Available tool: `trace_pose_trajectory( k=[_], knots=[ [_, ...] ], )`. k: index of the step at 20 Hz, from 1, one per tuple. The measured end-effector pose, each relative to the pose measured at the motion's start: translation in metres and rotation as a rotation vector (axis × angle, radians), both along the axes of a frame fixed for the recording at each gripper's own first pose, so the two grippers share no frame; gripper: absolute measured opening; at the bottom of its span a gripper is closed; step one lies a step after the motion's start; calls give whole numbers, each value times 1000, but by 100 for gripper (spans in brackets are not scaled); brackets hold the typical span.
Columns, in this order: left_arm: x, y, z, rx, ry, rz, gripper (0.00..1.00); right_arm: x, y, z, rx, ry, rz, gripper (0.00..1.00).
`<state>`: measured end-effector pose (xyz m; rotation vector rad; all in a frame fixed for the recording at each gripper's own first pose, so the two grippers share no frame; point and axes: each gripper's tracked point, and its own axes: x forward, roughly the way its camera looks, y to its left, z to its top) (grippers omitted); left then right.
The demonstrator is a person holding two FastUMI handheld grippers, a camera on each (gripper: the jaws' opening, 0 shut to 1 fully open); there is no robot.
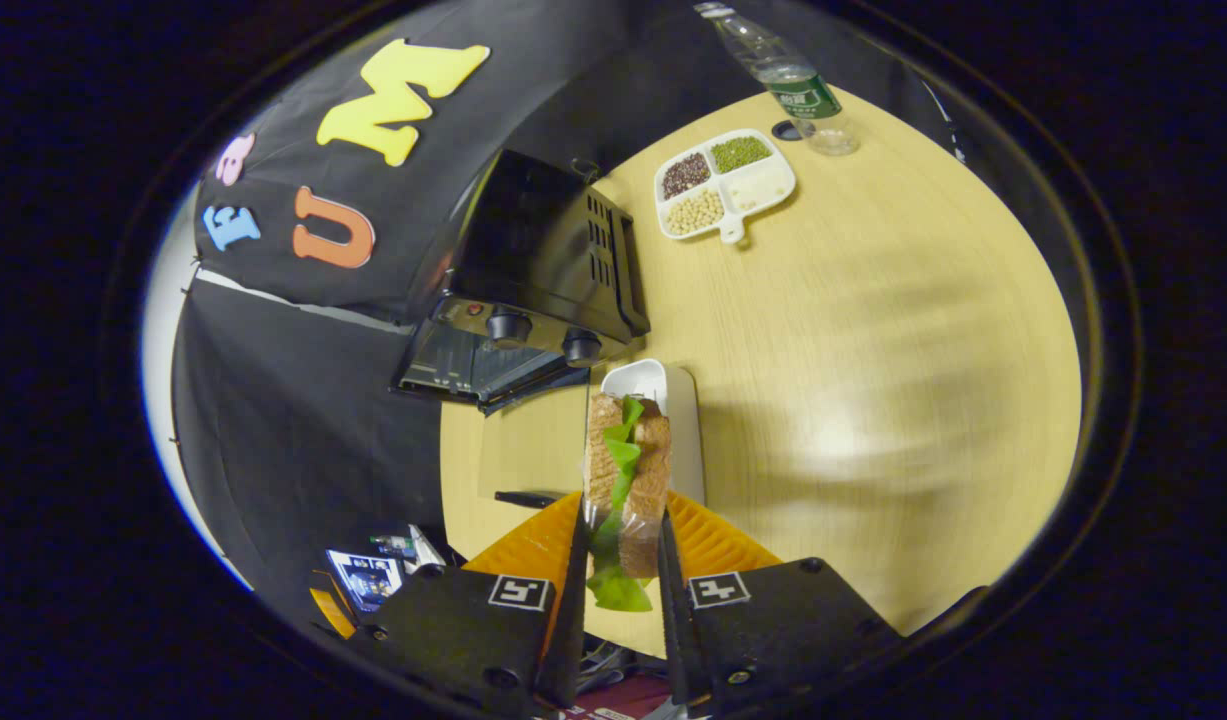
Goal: Open the electric oven with the left hand, put the food in, and close the electric oven.
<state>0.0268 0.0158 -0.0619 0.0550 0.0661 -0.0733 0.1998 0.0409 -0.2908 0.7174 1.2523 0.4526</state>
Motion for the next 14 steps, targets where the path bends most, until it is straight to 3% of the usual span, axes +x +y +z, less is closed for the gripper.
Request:
trace_pose_trajectory(
  k=[1, 4, 9, 14],
  knots=[
    [-3, 4, 1, -4, -2, 2, 94, -4, 2, 7, 15, -22, -38, 37],
    [-10, 12, -2, -16, -6, 1, 94, -28, 22, 21, 40, -95, -111, 34],
    [-21, 37, -1, -33, -19, 19, 94, -56, 93, 48, 186, -160, -177, 34],
    [-30, 56, 0, -46, -36, 29, 94, -41, 162, 45, 304, -223, -327, 33]
  ],
)
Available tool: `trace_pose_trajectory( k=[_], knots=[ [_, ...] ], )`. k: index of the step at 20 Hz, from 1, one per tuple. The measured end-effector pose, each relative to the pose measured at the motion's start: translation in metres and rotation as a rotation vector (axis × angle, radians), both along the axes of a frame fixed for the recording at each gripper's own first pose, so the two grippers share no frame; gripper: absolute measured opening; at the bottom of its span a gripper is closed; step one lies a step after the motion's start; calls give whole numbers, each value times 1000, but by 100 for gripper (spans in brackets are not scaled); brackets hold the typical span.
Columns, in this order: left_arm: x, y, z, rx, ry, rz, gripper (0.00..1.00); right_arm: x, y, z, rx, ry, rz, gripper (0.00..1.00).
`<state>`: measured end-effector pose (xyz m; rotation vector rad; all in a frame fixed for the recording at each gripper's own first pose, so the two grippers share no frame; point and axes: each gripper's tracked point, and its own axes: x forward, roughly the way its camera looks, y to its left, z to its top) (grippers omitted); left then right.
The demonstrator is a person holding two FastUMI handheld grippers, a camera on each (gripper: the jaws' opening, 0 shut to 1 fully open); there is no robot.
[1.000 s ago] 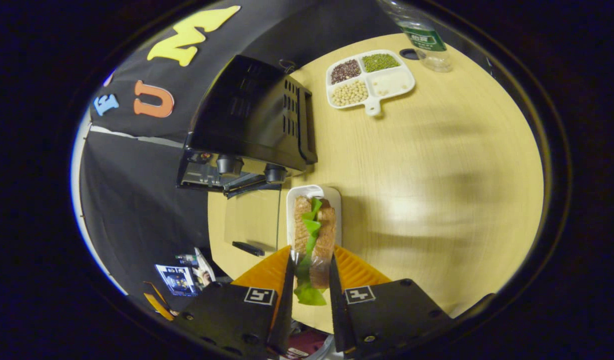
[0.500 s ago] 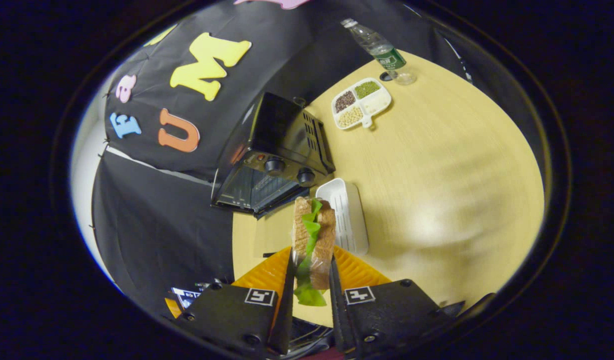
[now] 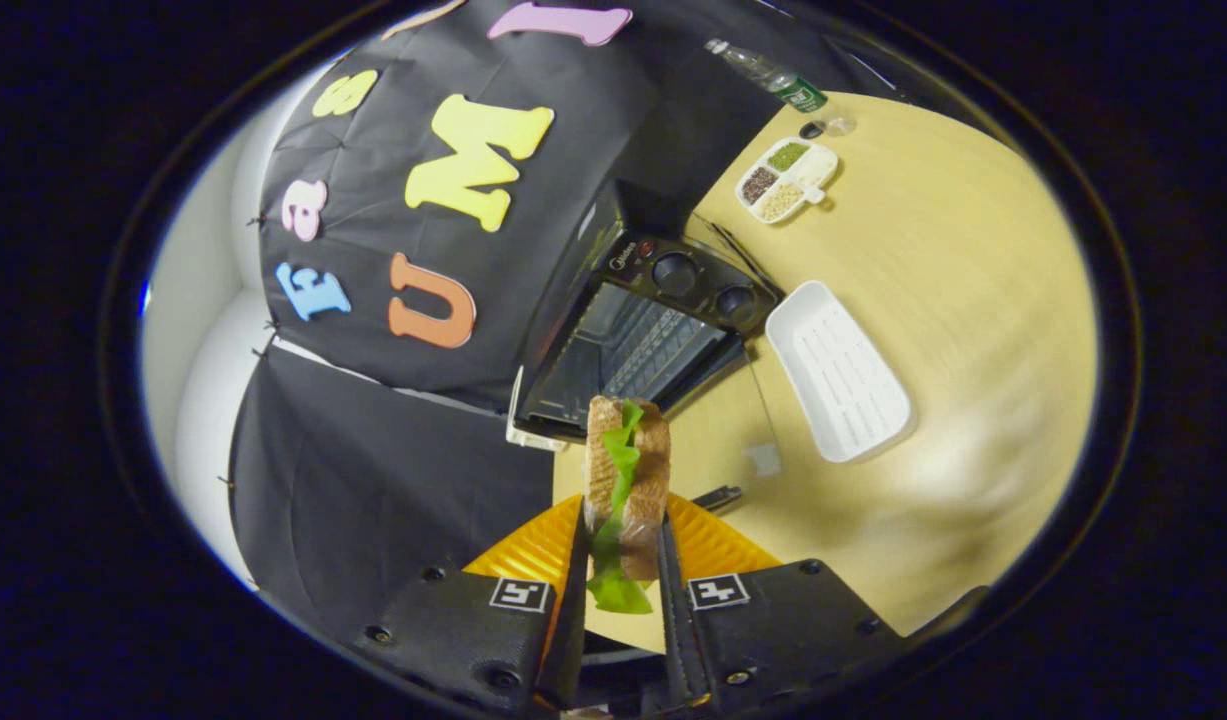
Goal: Open the electric oven with the left hand, put the food in, and close the electric oven.
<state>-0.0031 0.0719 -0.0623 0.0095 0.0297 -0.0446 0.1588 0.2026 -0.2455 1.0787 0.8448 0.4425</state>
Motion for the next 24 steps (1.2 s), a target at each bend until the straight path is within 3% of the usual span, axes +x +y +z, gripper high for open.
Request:
trace_pose_trajectory(
  k=[4, 5, 10, 13, 17, 20, 24],
  knots=[
    [0, 13, -9, 4, 6, 12, 94, 38, 45, -15, 0, -80, -151, 36],
    [1, 19, -11, 6, 8, 21, 94, 50, 57, -21, 11, -84, -189, 33],
    [9, 32, -25, -1, 48, 20, 94, 119, 102, -53, 63, -66, -336, 36],
    [17, 40, -26, -24, 61, 5, 94, 161, 113, -67, 55, -84, -433, 33],
    [25, 47, -30, -23, 64, 7, 94, 204, 122, -78, -19, -138, -486, 33],
    [29, 36, -40, -47, 94, -44, 93, 220, 124, -84, -72, -150, -495, 33],
    [34, 37, -48, -82, 109, -53, 93, 233, 123, -93, -139, -179, -505, 33]
  ],
)
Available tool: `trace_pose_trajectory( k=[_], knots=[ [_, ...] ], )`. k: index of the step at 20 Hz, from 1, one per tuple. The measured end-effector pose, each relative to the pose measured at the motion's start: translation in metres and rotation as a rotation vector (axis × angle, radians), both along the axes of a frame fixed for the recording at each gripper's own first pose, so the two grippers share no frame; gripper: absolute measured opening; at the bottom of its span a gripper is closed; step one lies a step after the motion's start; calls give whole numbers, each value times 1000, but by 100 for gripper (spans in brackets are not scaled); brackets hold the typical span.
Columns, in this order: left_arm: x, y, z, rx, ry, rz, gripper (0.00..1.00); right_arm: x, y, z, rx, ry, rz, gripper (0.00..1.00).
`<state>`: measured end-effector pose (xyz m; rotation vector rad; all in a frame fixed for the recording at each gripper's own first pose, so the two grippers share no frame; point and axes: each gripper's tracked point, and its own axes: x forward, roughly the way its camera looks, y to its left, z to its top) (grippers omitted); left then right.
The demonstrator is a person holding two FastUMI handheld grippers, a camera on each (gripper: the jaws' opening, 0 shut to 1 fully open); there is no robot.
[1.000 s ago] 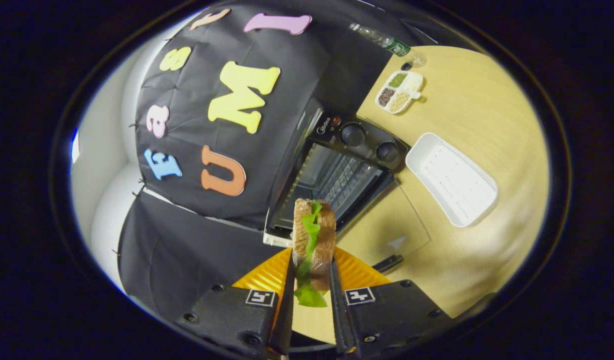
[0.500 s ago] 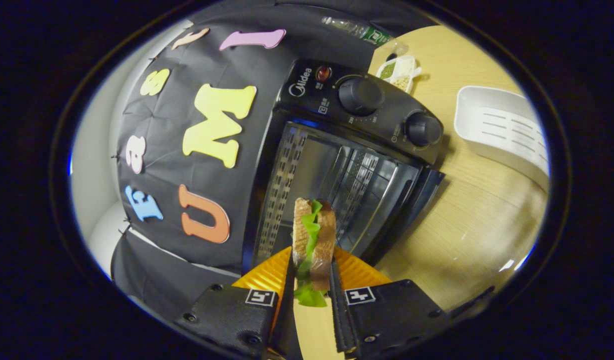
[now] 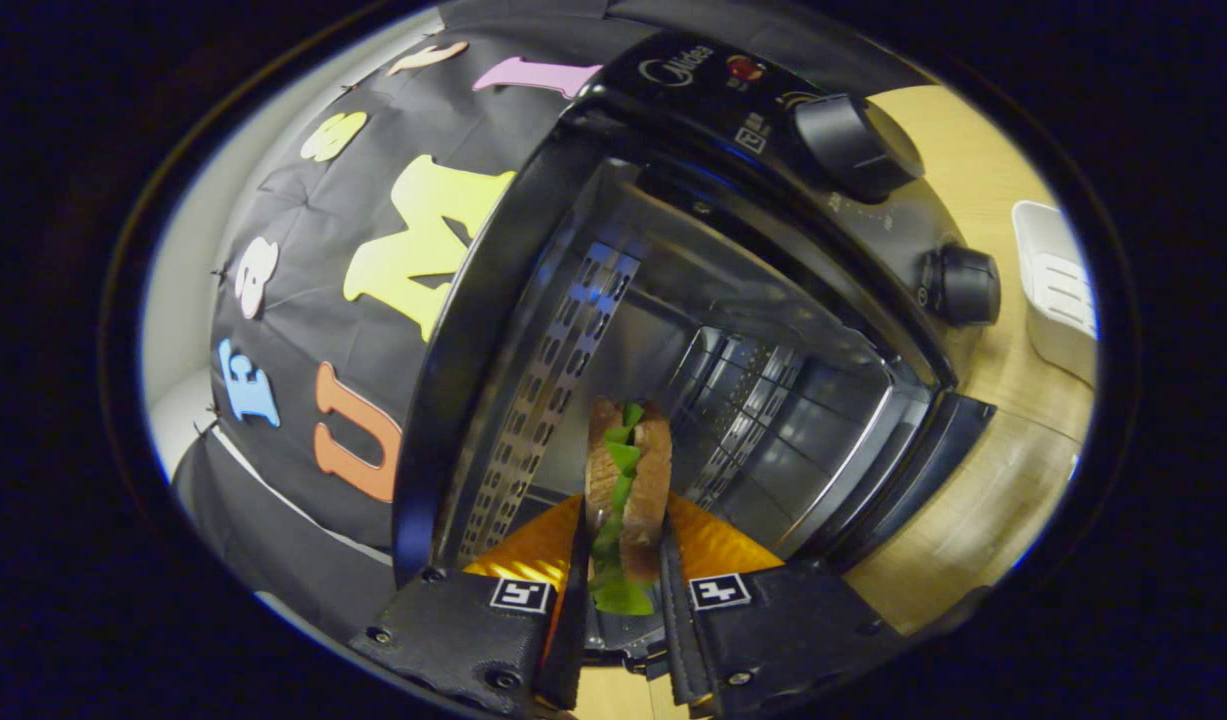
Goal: Open the electric oven with the left hand, put the food in, and close the electric oven.
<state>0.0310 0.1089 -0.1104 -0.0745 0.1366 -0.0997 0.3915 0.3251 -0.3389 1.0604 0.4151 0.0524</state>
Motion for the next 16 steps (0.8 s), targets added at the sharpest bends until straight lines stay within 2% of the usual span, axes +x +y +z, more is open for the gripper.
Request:
trace_pose_trajectory(
  k=[2, 3, 8, 10, 11, 13, 14, 16],
  knots=[
    [1, -5, -5, -20, 16, -20, 93, 3, -1, -6, 14, 17, -2, 37],
    [1, -5, -6, -26, 21, -21, 94, 5, -1, -7, 7, 14, -6, 34],
    [-2, -9, -4, 13, 1, -33, 94, 1, -2, -8, -92, 27, 7, 41],
    [-5, -13, -4, 31, -2, -45, 94, 1, -1, -7, -163, 33, 18, 43],
    [-7, -15, -3, 36, -5, -50, 94, 0, 0, -4, -210, 13, 37, 53],
    [-11, -17, 0, 42, -14, -58, 94, 0, -12, 2, -327, -6, 12, 73],
    [-13, -18, 0, 45, -17, -62, 94, -1, -19, 3, -381, -11, 8, 74],
    [-15, -20, 1, 53, -22, -66, 94, 0, -16, -3, -457, -9, 29, 82]
  ],
)
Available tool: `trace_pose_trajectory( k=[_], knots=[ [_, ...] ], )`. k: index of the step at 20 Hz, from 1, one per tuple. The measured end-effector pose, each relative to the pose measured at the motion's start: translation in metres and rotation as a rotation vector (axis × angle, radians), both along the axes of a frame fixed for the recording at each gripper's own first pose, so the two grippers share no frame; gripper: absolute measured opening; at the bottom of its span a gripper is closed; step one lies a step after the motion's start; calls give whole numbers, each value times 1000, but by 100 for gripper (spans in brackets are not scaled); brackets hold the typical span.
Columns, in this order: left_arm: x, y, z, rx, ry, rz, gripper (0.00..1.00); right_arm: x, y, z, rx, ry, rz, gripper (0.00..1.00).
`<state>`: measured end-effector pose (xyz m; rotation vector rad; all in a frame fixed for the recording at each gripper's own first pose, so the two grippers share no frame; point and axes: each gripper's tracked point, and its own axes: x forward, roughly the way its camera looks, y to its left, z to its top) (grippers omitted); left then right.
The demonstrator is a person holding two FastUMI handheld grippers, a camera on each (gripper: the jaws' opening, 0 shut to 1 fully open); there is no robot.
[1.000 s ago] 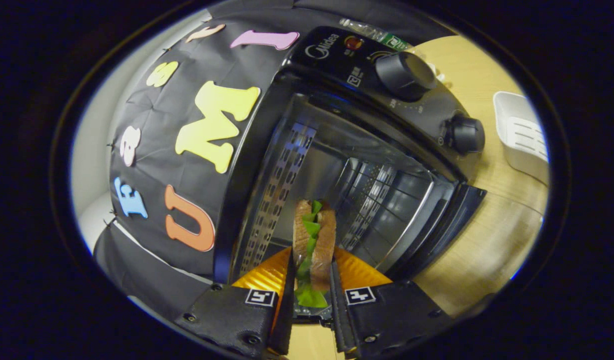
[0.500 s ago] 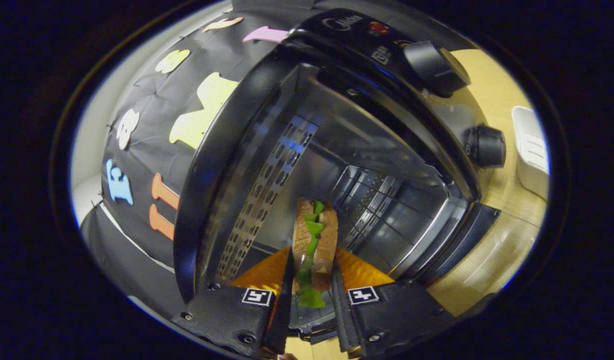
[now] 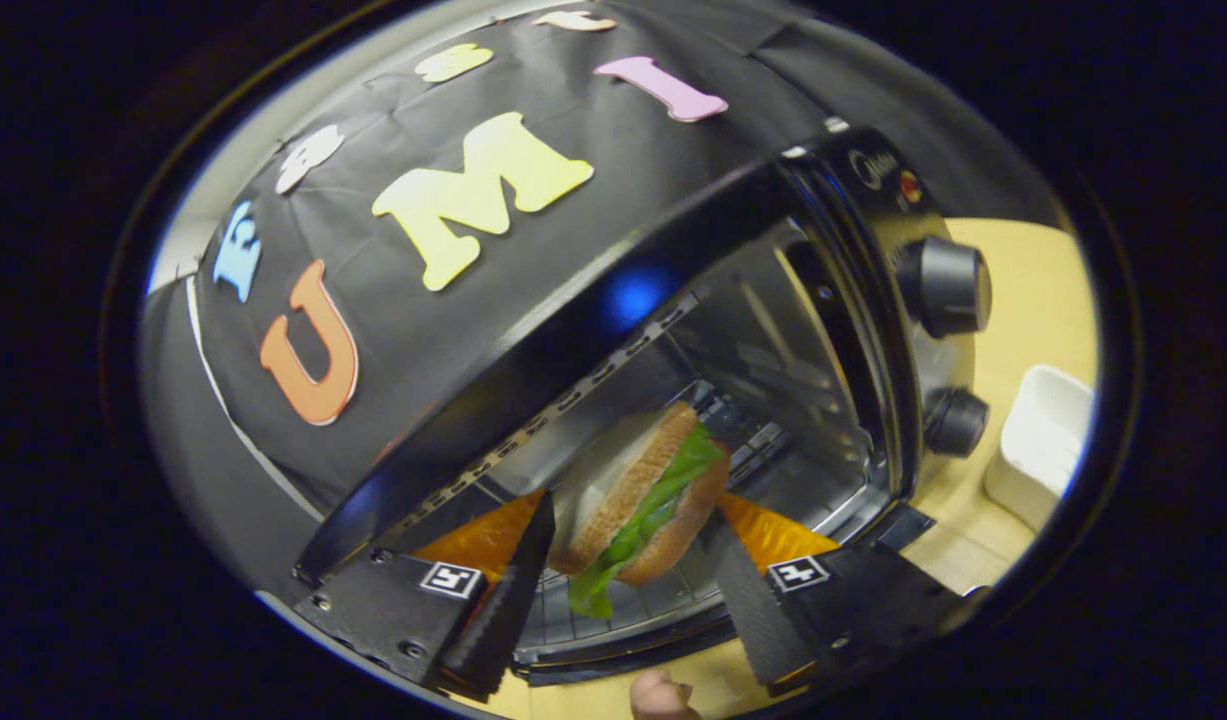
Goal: Open the electric oven with the left hand, put the food in, and close the electric oven.
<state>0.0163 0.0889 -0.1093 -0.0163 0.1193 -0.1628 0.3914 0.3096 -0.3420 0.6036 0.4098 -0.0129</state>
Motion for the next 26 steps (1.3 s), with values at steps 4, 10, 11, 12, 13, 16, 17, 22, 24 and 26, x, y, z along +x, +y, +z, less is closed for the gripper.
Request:
trace_pose_trajectory(
  k=[4, 10, 11, 12, 13, 16, 17, 22, 24, 26],
  knots=[
    [-2, -5, -2, 8, 1, -9, 93, -4, 8, -1, -179, 42, 105, 94],
    [-3, -6, -5, 12, 15, -8, 94, -4, 14, 5, -519, -18, 241, 94],
    [-4, -6, -6, 11, 16, -6, 94, -8, 18, 2, -547, 3, 282, 100],
    [-4, -7, -7, 10, 19, -7, 93, -13, 24, -3, -561, 39, 325, 96],
    [-5, -7, -8, 9, 22, -7, 93, -22, 27, -9, -567, 90, 363, 96],
    [-5, -6, -9, 12, 26, -2, 94, -35, 24, -14, -655, 163, 444, 100],
    [-6, -7, -10, 13, 26, -2, 94, -37, 19, -15, -685, 186, 451, 98],
    [-2, 1, -16, 41, 28, 32, 93, -71, 13, -4, -619, 214, 487, 100],
    [1, 4, -21, 31, 43, 42, 93, -88, 6, 13, -606, 170, 486, 100],
    [8, 11, -29, 14, 65, 63, 93, -110, 1, 40, -548, 104, 482, 100]
  ],
)
